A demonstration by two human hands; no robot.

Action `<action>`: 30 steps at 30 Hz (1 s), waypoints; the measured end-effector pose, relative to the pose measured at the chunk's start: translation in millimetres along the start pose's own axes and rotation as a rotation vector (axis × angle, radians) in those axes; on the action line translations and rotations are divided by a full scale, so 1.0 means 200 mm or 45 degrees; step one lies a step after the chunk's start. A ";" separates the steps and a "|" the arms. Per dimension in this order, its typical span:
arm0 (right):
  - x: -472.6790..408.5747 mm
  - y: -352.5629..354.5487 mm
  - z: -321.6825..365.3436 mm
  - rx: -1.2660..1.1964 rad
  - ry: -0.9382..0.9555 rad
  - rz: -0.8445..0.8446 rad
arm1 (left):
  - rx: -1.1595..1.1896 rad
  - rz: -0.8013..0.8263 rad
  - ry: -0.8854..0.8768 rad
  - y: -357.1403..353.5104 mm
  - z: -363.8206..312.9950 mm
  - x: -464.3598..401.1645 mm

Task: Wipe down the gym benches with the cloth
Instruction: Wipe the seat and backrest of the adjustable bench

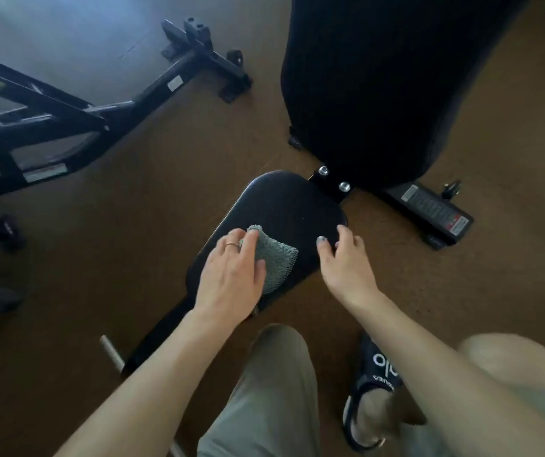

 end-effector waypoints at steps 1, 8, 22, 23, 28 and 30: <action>-0.06 -0.05 -0.05 -0.060 -0.024 -0.113 | -0.019 -0.039 -0.060 -0.10 0.01 -0.02; -0.22 -0.36 -0.15 -0.487 -0.146 -0.458 | -0.174 -0.312 -0.217 -0.28 0.08 -0.12; -0.29 -0.38 -0.07 -0.570 -0.231 -0.499 | -0.293 -0.227 -0.408 -0.29 0.08 -0.37; -0.29 -0.38 -0.07 -0.554 -0.233 -0.503 | -0.292 -0.223 -0.414 -0.29 0.07 -0.40; -0.30 -0.38 -0.08 -0.543 -0.202 -0.535 | -0.281 -0.207 -0.359 -0.31 0.00 -0.55; -0.30 -0.38 -0.08 -0.537 -0.206 -0.521 | -0.299 -0.174 -0.359 -0.30 0.00 -0.50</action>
Point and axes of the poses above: each hand's wrist, its own x-axis away from the middle knuckle, its own y-axis out of the back of the hand, z = x × y, the point moved 2 cm from there along -x, towards the middle knuckle, and after that the axes turned 11 degrees about x, right-handed, at the moved point
